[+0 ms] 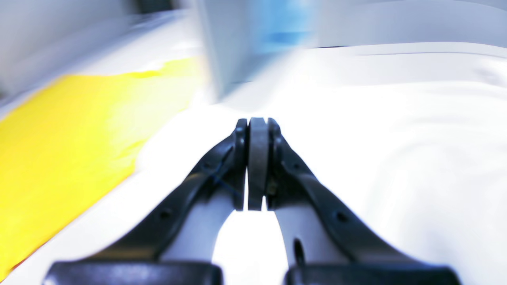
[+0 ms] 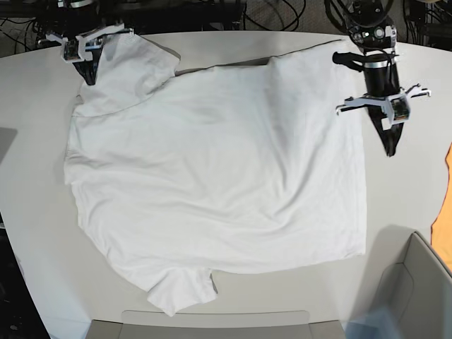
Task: Fold the T-shirt properly
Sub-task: 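Lower both grippers onto the shirt's collar-side edge corners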
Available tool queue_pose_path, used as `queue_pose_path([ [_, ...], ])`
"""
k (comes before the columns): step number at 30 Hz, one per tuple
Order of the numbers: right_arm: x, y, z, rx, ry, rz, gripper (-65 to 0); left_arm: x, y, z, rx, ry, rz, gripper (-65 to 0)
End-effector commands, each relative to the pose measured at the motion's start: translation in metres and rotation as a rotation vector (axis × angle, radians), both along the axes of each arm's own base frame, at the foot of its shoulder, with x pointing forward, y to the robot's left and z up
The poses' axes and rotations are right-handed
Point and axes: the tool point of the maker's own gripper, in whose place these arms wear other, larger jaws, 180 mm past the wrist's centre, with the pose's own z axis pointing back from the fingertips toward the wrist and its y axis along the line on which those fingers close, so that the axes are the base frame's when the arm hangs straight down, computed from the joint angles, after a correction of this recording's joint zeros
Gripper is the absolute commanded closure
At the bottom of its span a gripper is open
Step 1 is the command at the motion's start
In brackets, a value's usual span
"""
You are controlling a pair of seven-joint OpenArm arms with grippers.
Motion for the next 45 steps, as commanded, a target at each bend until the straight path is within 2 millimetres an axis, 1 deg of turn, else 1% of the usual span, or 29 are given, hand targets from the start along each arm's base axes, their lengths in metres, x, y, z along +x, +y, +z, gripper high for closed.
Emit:
queue_pose_path([
  [1,0.012,0.002,0.016,-0.006,-0.073,0.015,0.0,0.008,0.001,0.024,0.029,-0.086,0.004,-0.1],
  [4,0.037,0.002,0.034,-0.007,-0.163,0.023,-0.1,0.023,-0.006,0.037,0.014,-0.141,-0.008,-0.3],
  [6,0.049,0.001,0.043,-0.021,-0.197,0.037,-0.3,0.028,-0.008,0.042,-0.010,-0.170,0.006,-0.3],
  [9,0.058,0.002,0.040,-0.035,-0.168,0.063,-1.1,0.030,-0.015,0.042,-0.049,-0.187,0.015,-0.3],
  [11,0.063,0.000,0.044,-0.043,-0.182,0.061,-5.1,0.031,-0.025,0.038,-0.078,-0.182,0.002,-0.4],
  [14,0.063,0.001,0.043,-0.039,-0.182,0.061,-17.5,0.027,-0.034,0.028,-0.098,-0.152,-0.016,-0.5],
  [16,0.063,0.004,0.043,-0.033,-0.177,0.080,-24.9,0.025,-0.047,0.021,-0.116,-0.131,-0.047,-2.3],
  [17,0.062,0.006,0.042,-0.019,-0.169,0.097,-26.8,0.024,-0.052,0.019,-0.122,-0.123,-0.059,-3.7],
  [19,0.056,0.005,0.036,0.027,-0.135,0.118,-28.3,0.022,-0.063,0.013,-0.138,-0.105,-0.086,-7.7],
  [21,0.049,0.002,0.034,0.121,-0.108,0.115,-28.3,0.017,-0.073,0.005,-0.152,-0.076,-0.110,-10.6],
  [23,0.037,-0.011,0.030,0.199,-0.076,0.068,-28.3,0.011,-0.078,-0.002,-0.157,-0.049,-0.122,-10.8],
  [26,0.018,-0.032,0.014,0.291,-0.014,-0.024,-28.3,-0.002,-0.077,-0.014,-0.147,0.005,-0.128,-10.8],
  [28,0.007,-0.048,-0.005,0.312,0.037,-0.083,-28.3,-0.009,-0.076,-0.020,-0.142,0.028,-0.130,-10.8],
  [30,-0.006,-0.062,-0.032,0.326,0.101,-0.139,-28.3,-0.014,-0.076,-0.025,-0.142,0.048,-0.130,-10.8],
  [32,-0.015,-0.071,-0.052,0.349,0.146,-0.184,-28.3,-0.018,-0.074,-0.027,-0.129,0.065,-0.139,-10.8],
  [35,-0.027,-0.069,-0.078,0.398,0.208,-0.218,-28.2,-0.022,-0.072,-0.030,-0.113,0.082,-0.150,-10.8],
  [38,-0.033,-0.068,-0.089,0.422,0.232,-0.236,-28.2,-0.022,-0.072,-0.031,-0.112,0.085,-0.150,-10.8],
  [40,-0.037,-0.063,-0.095,0.435,0.253,-0.235,-28.2,-0.022,-0.072,-0.031,-0.112,0.087,-0.150,-10.8],
  [41,-0.039,-0.058,-0.100,0.444,0.268,-0.230,-28.2,-0.023,-0.072,-0.031,-0.112,0.088,-0.150,-10.8],
  [43,-0.034,-0.043,-0.110,0.472,0.284,-0.205,-28.2,-0.022,-0.072,-0.032,-0.115,0.091,-0.149,-10.8],
  [45,-0.034,-0.032,-0.123,0.494,0.312,-0.191,-28.2,-0.022,-0.072,-0.032,-0.114,0.090,-0.149,-10.8],
])
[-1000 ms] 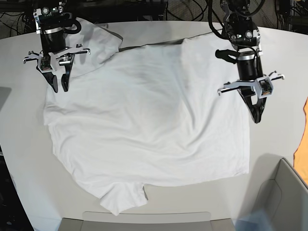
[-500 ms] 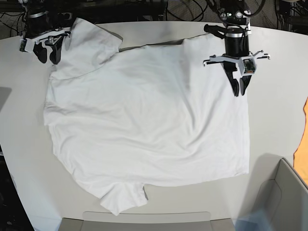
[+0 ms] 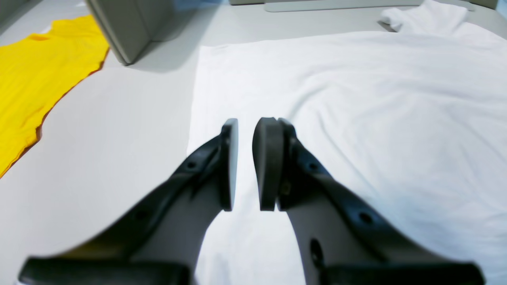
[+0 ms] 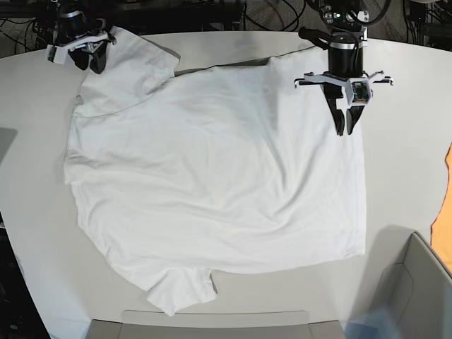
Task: Fold the T-shirt properly
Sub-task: 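Lower both grippers onto the shirt's collar-side edge corners, then close both grippers on the shirt edge corners and lift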
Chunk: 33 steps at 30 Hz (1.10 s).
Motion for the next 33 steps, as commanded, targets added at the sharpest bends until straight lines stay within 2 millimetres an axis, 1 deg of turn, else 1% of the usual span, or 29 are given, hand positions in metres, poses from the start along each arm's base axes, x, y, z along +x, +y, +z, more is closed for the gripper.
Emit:
queue_pose_path([
  [1,-0.011,0.009,-0.014,0.026,0.067,0.023,-28.2,0.002,0.001,0.012,0.011,-0.047,0.001,-10.8],
  [4,-0.017,0.035,-0.025,0.072,0.099,0.070,-28.2,0.001,0.002,0.012,0.011,-0.045,0.003,-10.8],
  [7,-0.024,0.059,-0.029,0.116,0.114,0.102,-28.2,0.001,0.005,0.012,0.024,-0.041,-0.002,-11.0],
  [10,-0.029,0.075,-0.025,0.156,0.112,0.097,-28.2,-0.007,0.005,0.006,0.036,-0.009,-0.021,-11.1],
  [12,-0.030,0.081,-0.021,0.171,0.104,0.096,-28.2,-0.011,0.007,0.002,-0.003,0.007,-0.014,-11.2],
  [14,-0.028,0.083,-0.020,0.177,0.097,0.088,-28.2,-0.020,0.009,-0.014,-0.108,0.084,0.018,-11.2],
  [16,-0.026,0.081,-0.020,0.171,0.093,0.088,-28.2,-0.028,0.021,-0.028,-0.235,0.157,0.077,-11.3],
  [18,-0.019,0.081,-0.014,0.169,0.073,0.095,-28.2,-0.037,0.031,-0.040,-0.393,0.221,0.135,-11.4],
  [20,-0.019,0.080,-0.011,0.164,0.068,0.108,-28.2,-0.043,0.043,-0.043,-0.512,0.249,0.181,-12.0],
  [23,-0.017,0.081,-0.007,0.165,0.058,0.113,-28.2,-0.052,0.060,-0.048,-0.714,0.302,0.222,-17.4],
  [25,-0.017,0.081,-0.007,0.163,0.058,0.113,-28.2,-0.061,0.071,-0.051,-0.820,0.340,0.248,-20.4],
  [27,-0.017,0.080,-0.007,0.162,0.058,0.114,-28.2,-0.075,0.080,-0.061,-0.920,0.414,0.271,-22.0],
  [28,-0.017,0.080,-0.007,0.162,0.058,0.114,-28.2,-0.076,0.082,-0.063,-0.947,0.437,0.268,-22.0],
  [30,-0.017,0.080,-0.007,0.161,0.058,0.115,-28.2,-0.078,0.081,-0.068,-0.989,0.493,0.256,-22.0],
  [33,-0.017,0.080,-0.007,0.161,0.058,0.115,-28.2,-0.091,0.082,-0.079,-1.009,0.542,0.283,-22.0],
])
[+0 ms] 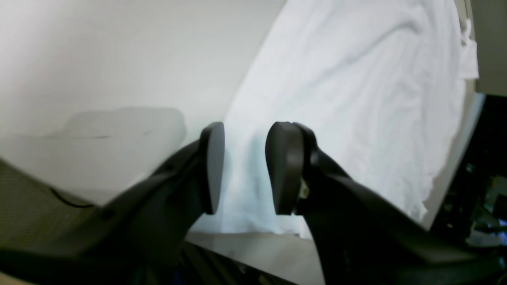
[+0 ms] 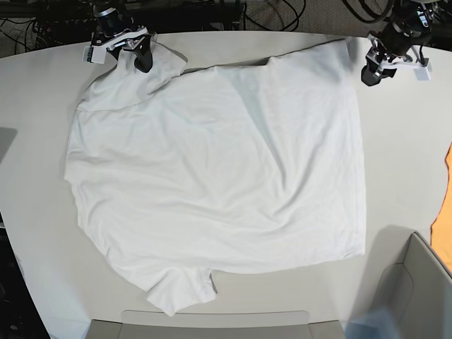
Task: Fold the T-shirt properly
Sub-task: 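Close both grippers on the shirt edge corners and lift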
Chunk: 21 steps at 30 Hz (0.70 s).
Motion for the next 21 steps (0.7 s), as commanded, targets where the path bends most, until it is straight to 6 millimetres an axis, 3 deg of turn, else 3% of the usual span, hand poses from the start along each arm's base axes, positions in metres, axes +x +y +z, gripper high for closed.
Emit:
queue_pose_path([
  [1,-0.010,-0.002,-0.007,-0.017,0.051,0.010,-28.2,-0.005,0.004,0.000,-0.002,0.009,0.007,-22.0],
  [5,-0.009,-0.006,-0.006,-0.030,0.049,0.021,-28.2,-0.021,0.006,-0.025,-0.039,0.068,0.020,-22.0],
  [9,-0.008,-0.008,-0.006,-0.037,0.049,0.029,-28.2,-0.040,0.014,-0.046,0.041,0.134,-0.045,-21.9],
  [14,-0.007,-0.013,-0.004,-0.055,0.046,0.044,-28.2,-0.043,0.008,-0.049,0.091,0.115,-0.155,-21.8],
  [17,-0.005,-0.013,-0.004,-0.054,0.043,0.043,-28.2,-0.041,-0.010,-0.055,0.061,0.119,-0.201,-21.8],
  [21,-0.005,-0.012,-0.004,-0.053,0.042,0.044,-28.2,-0.040,-0.053,-0.065,-0.007,0.130,-0.302,-21.8],
])
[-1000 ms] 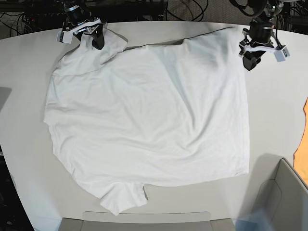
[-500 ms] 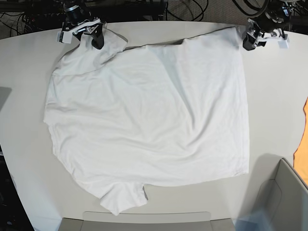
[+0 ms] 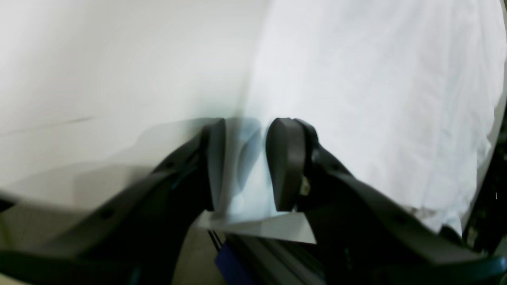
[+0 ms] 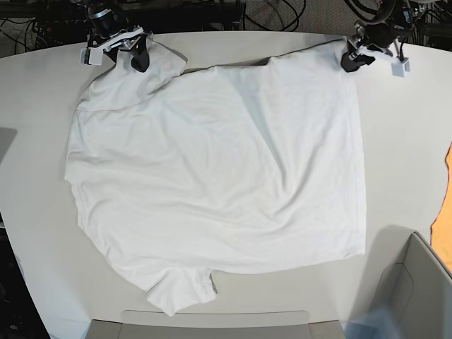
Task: Fold the T-shirt properly
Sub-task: 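Close both grippers on the shirt edge corners and lift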
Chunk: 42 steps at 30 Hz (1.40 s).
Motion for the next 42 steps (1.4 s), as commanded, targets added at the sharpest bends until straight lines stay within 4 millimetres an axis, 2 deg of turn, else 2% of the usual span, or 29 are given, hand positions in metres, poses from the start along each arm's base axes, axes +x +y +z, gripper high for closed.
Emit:
queue_pose_path([
  [1,-0.006,-0.004,-0.005,-0.019,0.036,0.003,-28.2,-0.012,-0.013,-0.007,-0.013,0.053,-0.048,-21.8],
  [5,-0.004,0.000,-0.001,-0.012,0.024,0.007,-28.1,-0.007,-0.020,-0.009,-0.027,0.033,-0.020,-19.2],
  [8,0.001,0.001,0.006,-0.011,0.003,0.012,-25.7,-0.012,-0.018,-0.014,-0.031,0.051,-0.009,-13.3],
  [11,0.011,0.006,0.021,-0.002,-0.041,0.023,-13.3,-0.012,-0.015,-0.014,-0.027,0.051,-0.003,-0.3],
  [14,0.023,0.000,0.041,-0.011,-0.102,0.005,0.0,-0.007,0.003,-0.003,0.014,0.022,0.028,0.0],
  [17,0.028,-0.011,0.054,-0.035,-0.119,-0.006,0.0,0.003,0.025,0.018,0.077,-0.037,0.057,0.0],
  [19,0.030,-0.026,0.060,-0.070,-0.114,-0.020,0.0,0.006,0.038,0.029,0.115,-0.064,0.075,0.0],
  [25,0.037,-0.055,0.078,-0.124,-0.126,-0.082,0.0,0.012,0.049,0.041,0.151,-0.093,0.074,0.0],
  [34,0.049,-0.056,0.100,-0.141,-0.178,-0.074,0.0,0.034,0.043,0.070,0.190,-0.190,0.030,0.0],
  [39,0.063,-0.056,0.106,-0.146,-0.205,-0.062,0.0,0.067,0.042,0.084,0.192,-0.277,0.037,0.0],
  [42,0.075,-0.052,0.105,-0.145,-0.184,-0.028,0.0,0.079,0.036,0.087,0.169,-0.281,0.007,0.0],
])
